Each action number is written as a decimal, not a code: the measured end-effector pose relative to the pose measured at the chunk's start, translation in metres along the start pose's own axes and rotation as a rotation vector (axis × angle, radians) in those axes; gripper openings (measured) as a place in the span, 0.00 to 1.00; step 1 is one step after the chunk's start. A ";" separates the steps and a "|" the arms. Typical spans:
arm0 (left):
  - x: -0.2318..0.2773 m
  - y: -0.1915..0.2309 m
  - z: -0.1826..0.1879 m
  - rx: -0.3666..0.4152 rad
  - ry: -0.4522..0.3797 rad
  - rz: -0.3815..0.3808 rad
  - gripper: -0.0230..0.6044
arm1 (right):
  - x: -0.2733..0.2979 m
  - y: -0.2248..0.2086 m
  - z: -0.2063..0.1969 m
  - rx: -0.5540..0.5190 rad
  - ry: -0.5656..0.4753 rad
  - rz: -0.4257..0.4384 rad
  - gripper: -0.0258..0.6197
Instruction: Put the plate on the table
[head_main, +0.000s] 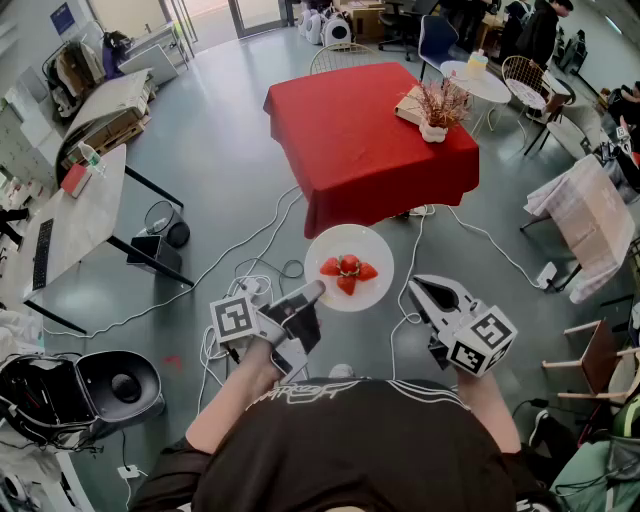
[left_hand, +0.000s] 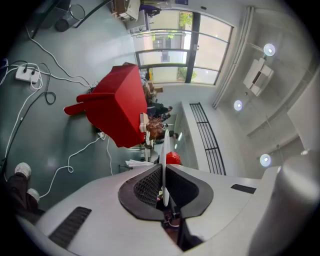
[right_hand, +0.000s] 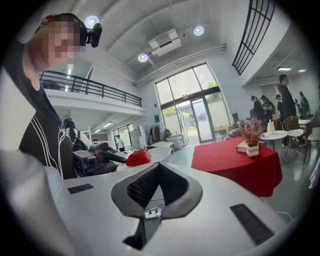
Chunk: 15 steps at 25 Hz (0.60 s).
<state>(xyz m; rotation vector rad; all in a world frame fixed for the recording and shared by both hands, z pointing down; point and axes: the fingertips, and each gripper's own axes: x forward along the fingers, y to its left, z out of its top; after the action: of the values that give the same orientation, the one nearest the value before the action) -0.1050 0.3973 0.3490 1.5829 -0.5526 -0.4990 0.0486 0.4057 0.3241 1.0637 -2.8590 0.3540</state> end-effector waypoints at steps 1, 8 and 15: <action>0.001 0.000 0.001 0.004 0.002 -0.002 0.07 | 0.001 -0.001 0.000 0.000 -0.002 0.001 0.05; 0.000 0.004 0.010 0.003 0.013 -0.012 0.07 | 0.009 -0.001 -0.002 0.016 -0.013 -0.009 0.05; -0.015 0.003 0.023 -0.001 0.020 -0.025 0.07 | 0.020 0.003 0.004 0.075 -0.038 -0.053 0.05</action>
<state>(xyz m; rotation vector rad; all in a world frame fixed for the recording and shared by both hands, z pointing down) -0.1308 0.3885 0.3499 1.5940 -0.5178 -0.5013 0.0318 0.3945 0.3228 1.1688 -2.8656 0.4457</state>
